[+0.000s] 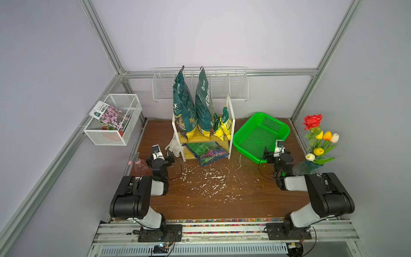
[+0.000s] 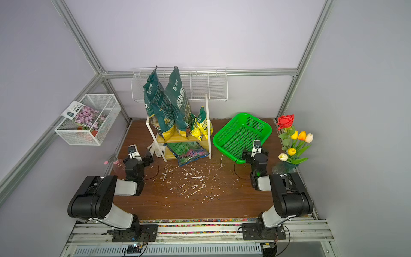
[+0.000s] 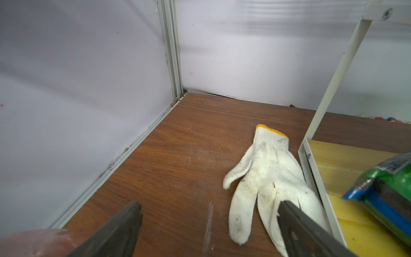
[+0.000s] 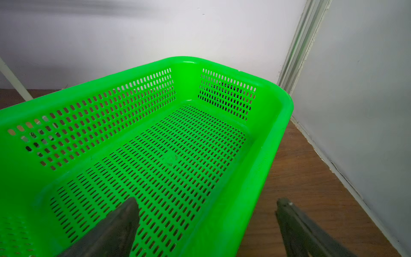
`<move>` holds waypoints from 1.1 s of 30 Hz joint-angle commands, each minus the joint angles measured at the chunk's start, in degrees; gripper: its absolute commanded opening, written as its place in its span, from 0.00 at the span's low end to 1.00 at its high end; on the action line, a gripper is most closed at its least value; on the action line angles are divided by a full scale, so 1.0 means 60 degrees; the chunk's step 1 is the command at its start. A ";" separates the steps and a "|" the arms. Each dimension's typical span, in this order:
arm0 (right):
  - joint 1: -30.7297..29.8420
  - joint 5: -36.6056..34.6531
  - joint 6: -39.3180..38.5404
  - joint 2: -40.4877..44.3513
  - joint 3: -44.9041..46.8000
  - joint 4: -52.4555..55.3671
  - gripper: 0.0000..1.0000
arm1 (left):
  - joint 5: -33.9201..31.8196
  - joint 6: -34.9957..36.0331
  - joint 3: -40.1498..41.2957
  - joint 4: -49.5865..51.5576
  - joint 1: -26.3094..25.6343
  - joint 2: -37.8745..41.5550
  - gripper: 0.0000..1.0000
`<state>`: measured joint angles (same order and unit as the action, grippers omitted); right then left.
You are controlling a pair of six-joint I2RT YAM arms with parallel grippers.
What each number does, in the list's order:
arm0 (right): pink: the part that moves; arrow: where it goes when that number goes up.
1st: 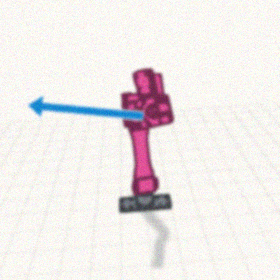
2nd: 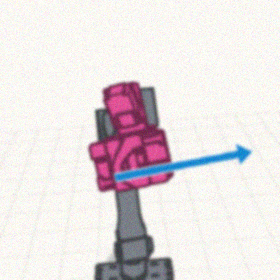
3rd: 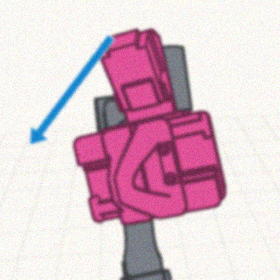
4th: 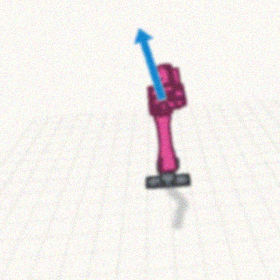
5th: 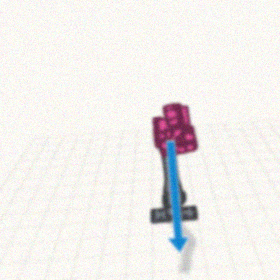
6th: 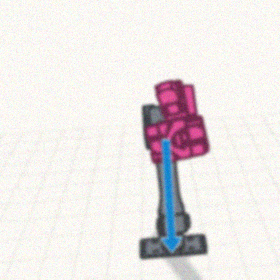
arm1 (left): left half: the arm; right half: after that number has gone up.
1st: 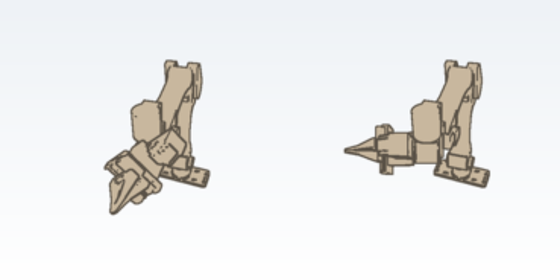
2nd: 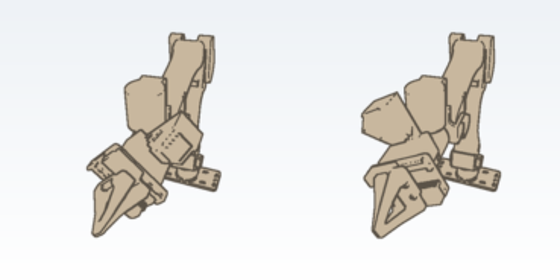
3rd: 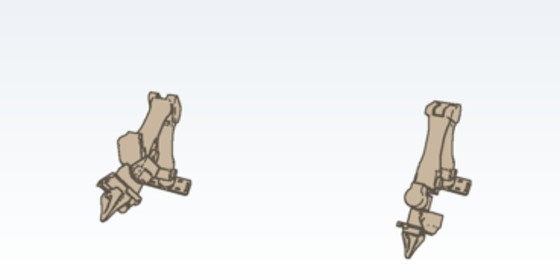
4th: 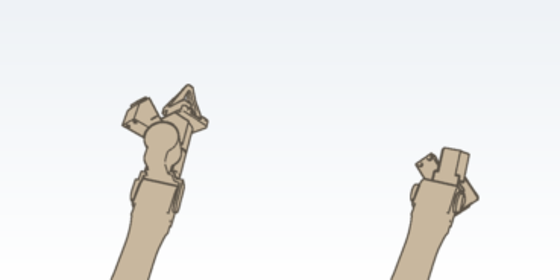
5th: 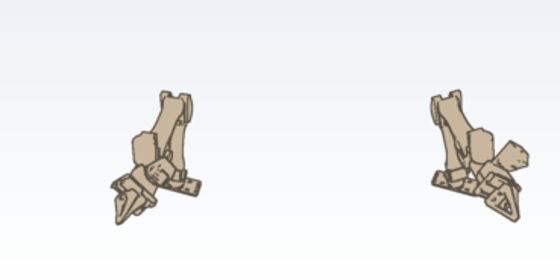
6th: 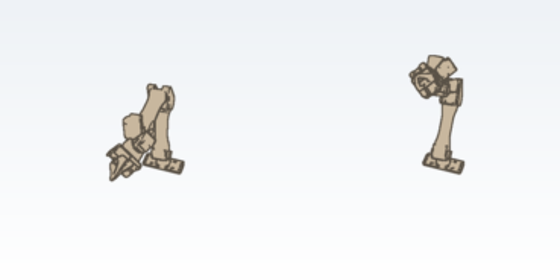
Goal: Take down the fertilizer bag from the shelf
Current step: Move the storage box to the center of the board.
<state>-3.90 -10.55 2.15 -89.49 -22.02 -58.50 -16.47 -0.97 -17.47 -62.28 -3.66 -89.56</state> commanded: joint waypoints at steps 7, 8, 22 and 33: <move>0.0093 0.0015 -0.0099 -0.0012 0.0104 0.0777 0.99 | 0.0092 0.0010 -0.0046 -0.0127 -0.0034 0.0029 1.00; 0.0093 0.0014 -0.0095 -0.0015 0.0105 0.0783 0.99 | 0.0094 0.0011 -0.0043 -0.0138 -0.0034 0.0029 1.00; 0.0093 0.0029 -0.0086 -0.0018 0.0083 0.0802 0.99 | 0.0378 -0.0067 -0.0130 0.0097 0.0081 0.0054 1.00; 0.0095 0.0044 -0.0083 -0.0011 0.0121 0.0776 0.99 | 0.0785 -0.0175 -0.0225 0.0404 0.0288 0.0115 1.00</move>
<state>-3.73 -10.20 2.15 -89.49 -22.04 -58.43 -12.78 -1.45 -17.58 -60.73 -2.20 -89.56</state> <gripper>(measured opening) 0.992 0.996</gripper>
